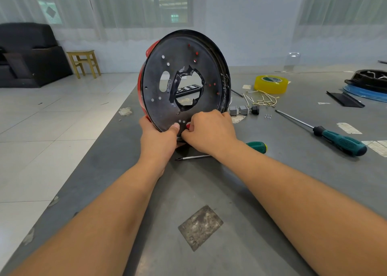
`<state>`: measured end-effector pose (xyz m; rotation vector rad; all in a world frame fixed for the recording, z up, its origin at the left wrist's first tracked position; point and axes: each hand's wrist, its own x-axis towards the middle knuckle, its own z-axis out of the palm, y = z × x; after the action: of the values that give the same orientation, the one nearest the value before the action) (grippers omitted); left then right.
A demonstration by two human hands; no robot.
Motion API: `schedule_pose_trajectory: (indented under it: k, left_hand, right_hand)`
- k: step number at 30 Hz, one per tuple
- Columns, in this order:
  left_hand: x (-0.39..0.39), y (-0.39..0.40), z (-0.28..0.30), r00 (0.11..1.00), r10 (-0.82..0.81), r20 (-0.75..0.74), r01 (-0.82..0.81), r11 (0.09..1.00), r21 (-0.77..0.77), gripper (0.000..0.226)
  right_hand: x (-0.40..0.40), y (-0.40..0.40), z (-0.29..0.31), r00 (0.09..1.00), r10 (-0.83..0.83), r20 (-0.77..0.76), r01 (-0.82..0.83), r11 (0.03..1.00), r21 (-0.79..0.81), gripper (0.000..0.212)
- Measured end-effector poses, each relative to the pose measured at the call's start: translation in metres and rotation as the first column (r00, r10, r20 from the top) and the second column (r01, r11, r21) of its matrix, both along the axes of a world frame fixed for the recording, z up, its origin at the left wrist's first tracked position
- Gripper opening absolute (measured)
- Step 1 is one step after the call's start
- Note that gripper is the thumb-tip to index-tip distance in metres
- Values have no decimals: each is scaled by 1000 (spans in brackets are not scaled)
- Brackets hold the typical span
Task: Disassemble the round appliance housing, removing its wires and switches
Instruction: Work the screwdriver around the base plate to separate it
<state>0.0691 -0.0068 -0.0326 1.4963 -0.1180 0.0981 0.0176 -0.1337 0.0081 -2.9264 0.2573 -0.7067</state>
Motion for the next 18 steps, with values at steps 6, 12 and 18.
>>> schedule_pose_trajectory:
  k: [6,12,18]
  left_hand:
    - [-6,2,5,1000,-26,11,25,999,19,63]
    - [-6,1,5,1000,-14,8,14,999,36,61]
    - [-1,-1,1,1000,9,4,-10,999,52,51]
  right_hand:
    - [-4,7,1,999,45,-6,-45,999,12,21]
    - [-5,8,3,996,66,-59,-52,976,213,26]
    - [-4,4,3,992,109,-56,-86,943,321,26]
